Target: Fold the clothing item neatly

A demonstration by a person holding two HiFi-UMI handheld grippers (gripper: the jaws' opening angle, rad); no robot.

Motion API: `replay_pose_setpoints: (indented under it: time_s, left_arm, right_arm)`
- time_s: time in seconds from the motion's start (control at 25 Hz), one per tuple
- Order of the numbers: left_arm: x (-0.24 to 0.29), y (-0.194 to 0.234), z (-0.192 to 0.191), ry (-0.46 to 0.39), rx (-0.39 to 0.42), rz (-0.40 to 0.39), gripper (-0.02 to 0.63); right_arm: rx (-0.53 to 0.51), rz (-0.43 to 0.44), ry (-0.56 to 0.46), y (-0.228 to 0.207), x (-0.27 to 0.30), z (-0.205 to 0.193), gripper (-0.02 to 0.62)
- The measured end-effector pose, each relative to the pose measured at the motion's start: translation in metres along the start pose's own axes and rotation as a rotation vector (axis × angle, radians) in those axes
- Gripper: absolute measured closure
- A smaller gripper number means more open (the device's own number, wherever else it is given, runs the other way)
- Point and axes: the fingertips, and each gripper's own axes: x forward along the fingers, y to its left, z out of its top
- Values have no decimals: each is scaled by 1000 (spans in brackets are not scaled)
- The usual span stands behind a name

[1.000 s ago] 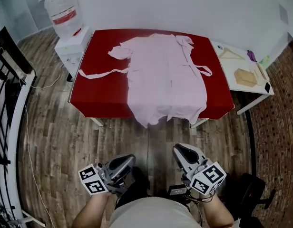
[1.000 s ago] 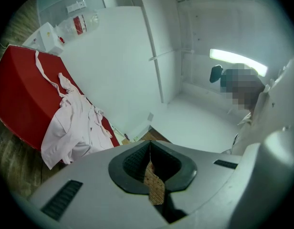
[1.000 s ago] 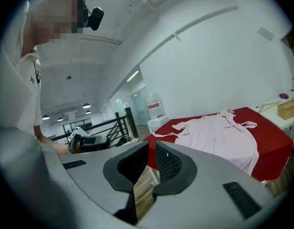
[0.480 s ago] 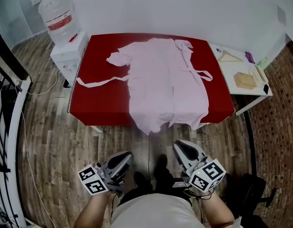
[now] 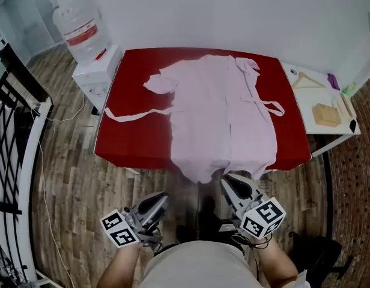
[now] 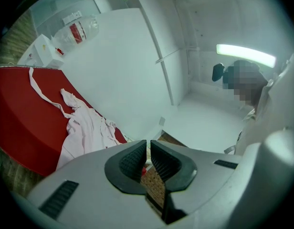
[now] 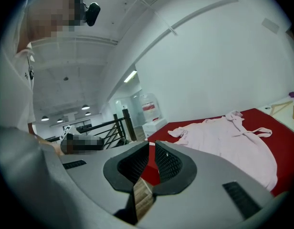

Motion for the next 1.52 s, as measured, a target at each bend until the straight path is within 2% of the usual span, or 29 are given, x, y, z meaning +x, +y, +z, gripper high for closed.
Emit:
replay_pose_setpoints:
  time_s: [0.4, 0.72, 0.8, 0.88, 1.0, 1.2, 1.52]
  left_arm:
    - [80, 62, 30, -37, -4, 146, 600]
    - [123, 93, 45, -46, 22, 258, 596]
    - [129, 102, 48, -47, 21, 282, 572]
    - [134, 112, 52, -52, 21, 302, 518]
    - [136, 130, 63, -57, 36, 340, 504]
    - [132, 173, 87, -30, 52, 393, 493]
    - [131, 265, 124, 61, 31, 472, 459]
  right_arm:
    - [10, 60, 68, -95, 40, 20, 575]
    - [9, 108, 112, -149, 62, 29, 575]
    - [7, 113, 113, -158, 68, 32, 575]
    - [2, 121, 115, -166, 74, 34, 575]
    - [-2, 127, 127, -173, 87, 34, 575]
    - [-8, 102, 143, -175, 114, 34, 575]
    - [-7, -11, 149, -187, 156, 48, 575]
